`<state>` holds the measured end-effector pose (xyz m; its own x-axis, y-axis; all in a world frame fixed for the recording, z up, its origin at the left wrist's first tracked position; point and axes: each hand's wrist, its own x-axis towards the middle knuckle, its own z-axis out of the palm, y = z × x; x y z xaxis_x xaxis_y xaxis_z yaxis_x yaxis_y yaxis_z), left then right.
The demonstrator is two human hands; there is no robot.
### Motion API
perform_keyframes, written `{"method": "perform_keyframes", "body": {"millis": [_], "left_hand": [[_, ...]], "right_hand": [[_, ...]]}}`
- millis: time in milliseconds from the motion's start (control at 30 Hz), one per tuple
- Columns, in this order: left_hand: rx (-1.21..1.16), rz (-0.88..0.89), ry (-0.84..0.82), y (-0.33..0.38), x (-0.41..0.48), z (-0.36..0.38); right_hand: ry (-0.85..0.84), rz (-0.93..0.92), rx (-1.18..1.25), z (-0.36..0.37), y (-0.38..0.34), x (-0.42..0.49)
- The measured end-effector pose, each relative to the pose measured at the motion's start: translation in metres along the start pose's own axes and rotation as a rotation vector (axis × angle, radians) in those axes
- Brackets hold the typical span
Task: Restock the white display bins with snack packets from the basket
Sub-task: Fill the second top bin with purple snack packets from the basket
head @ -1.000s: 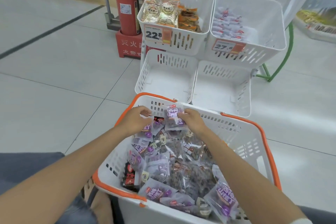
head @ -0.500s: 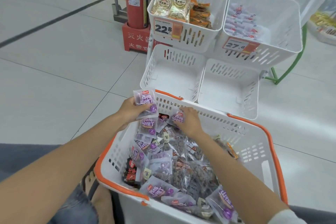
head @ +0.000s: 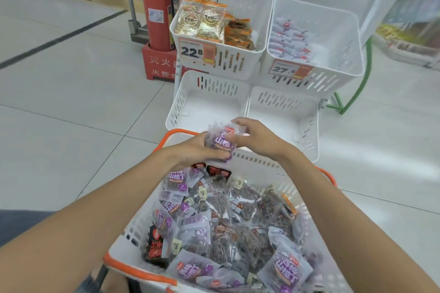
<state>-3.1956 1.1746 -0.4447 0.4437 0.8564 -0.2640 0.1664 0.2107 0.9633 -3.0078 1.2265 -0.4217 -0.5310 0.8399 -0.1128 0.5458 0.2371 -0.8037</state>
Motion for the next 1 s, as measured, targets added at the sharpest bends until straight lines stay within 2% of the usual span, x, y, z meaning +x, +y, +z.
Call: {"method": "perform_keyframes", "body": {"millis": [133, 267, 333, 400, 533, 667, 767, 867, 1000], "left_hand": [[0.116, 0.156, -0.021, 0.045, 0.04, 0.015], [0.198, 0.267, -0.081, 0.101, 0.086, 0.019], [0.24, 0.334, -0.081, 0.133, 0.111, 0.022], [0.243, 0.357, -0.072, 0.159, 0.142, 0.017], [0.639, 0.398, 0.231, 0.209, 0.213, -0.023], [0.828, 0.519, 0.531, 0.244, 0.292, -0.061], [1.071, 0.53, 0.549, 0.26, 0.345, -0.075], [1.398, 0.443, 0.514, 0.264, 0.385, -0.088], [1.563, 0.428, 0.481, 0.27, 0.4, -0.097]], "right_hand": [[0.035, 0.073, 0.137, -0.051, -0.012, -0.005], [0.053, 0.06, 0.019, -0.122, -0.031, -0.007], [0.104, 0.028, 0.056, -0.154, -0.036, -0.001], [0.226, -0.019, 0.034, -0.187, -0.038, 0.008], [0.578, -0.112, 0.028, -0.26, -0.015, 0.032], [0.795, -0.174, 0.155, -0.314, 0.017, 0.062], [0.842, -0.171, 0.173, -0.333, 0.044, 0.086], [0.842, -0.135, 0.126, -0.341, 0.065, 0.104], [0.797, -0.116, 0.077, -0.339, 0.081, 0.113]]}}
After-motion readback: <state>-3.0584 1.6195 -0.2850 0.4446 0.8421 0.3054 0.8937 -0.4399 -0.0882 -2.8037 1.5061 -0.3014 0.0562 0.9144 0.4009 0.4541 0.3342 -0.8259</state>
